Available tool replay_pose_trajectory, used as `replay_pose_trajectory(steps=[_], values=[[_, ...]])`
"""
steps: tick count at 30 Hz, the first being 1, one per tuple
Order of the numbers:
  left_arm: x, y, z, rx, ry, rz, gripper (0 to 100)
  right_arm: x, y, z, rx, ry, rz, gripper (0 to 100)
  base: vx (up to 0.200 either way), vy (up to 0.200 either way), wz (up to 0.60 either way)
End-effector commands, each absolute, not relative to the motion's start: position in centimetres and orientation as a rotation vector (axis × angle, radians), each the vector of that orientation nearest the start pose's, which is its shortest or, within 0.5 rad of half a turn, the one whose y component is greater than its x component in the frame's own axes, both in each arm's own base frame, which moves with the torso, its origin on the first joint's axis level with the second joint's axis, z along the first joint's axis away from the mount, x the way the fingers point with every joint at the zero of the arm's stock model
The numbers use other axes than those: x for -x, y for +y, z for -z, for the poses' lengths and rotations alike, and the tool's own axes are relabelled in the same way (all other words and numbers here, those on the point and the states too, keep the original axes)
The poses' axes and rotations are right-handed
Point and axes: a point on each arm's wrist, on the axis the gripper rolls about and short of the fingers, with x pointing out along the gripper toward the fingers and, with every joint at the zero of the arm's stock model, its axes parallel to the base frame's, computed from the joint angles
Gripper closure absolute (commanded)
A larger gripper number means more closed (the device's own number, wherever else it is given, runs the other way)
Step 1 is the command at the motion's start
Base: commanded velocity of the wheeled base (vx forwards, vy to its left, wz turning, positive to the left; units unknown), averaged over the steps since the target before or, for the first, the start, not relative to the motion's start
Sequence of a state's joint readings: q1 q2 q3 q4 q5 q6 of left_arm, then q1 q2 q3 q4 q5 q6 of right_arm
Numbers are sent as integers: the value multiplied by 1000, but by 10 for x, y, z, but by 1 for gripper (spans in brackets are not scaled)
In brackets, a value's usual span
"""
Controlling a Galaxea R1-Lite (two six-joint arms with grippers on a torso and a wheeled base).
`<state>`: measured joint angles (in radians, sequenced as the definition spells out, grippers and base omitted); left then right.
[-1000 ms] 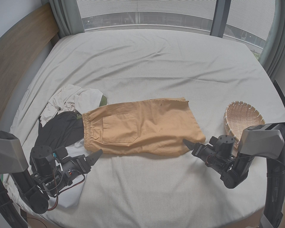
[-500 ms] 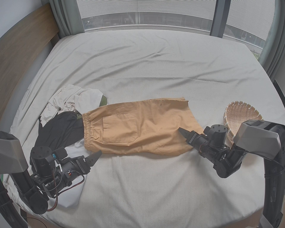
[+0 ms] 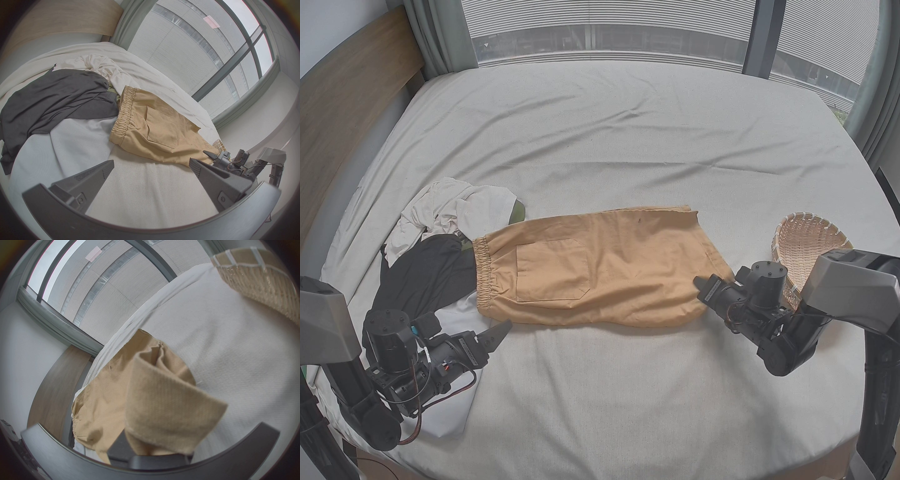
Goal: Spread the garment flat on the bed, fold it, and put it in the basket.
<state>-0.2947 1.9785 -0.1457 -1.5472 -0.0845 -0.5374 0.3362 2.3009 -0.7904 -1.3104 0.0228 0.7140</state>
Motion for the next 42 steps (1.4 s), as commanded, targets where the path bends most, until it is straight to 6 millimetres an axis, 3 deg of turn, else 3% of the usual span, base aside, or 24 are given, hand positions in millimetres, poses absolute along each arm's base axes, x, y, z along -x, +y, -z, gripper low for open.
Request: replay_pose_trajectory(steps=[1, 6, 15, 21, 29, 30, 35, 42], values=[[-234, -70, -56, 502, 391, 278, 0, -332, 111, -68, -656, 283, -269, 100, 0, 0, 0], [-234, -70, -55, 502, 394, 282, 0, -306, 93, -69, -614, 320, -234, 100, 0, 0, 0], [-243, -74, -44, 499, 423, 281, 0, -271, 63, -47, -532, 390, -171, 100, 0, 0, 0], [-259, -79, -33, 502, 433, 279, 0, -272, 52, -36, -507, 411, -155, 100, 0, 0, 0], [-269, -88, -25, 539, 444, 290, 0, -264, 53, -28, -496, 448, -153, 100, 0, 0, 0], [-272, -89, -23, 541, 445, 291, 0, -263, 53, -28, -498, 447, -154, 0, 0, 0, 0], [-278, -91, -16, 543, 451, 290, 0, -256, 54, -28, -499, 443, -161, 0, 0, 0, 0], [-296, -102, -6, 580, 445, 303, 0, -228, 57, -44, -497, 447, -196, 0, 0, 0, 0]])
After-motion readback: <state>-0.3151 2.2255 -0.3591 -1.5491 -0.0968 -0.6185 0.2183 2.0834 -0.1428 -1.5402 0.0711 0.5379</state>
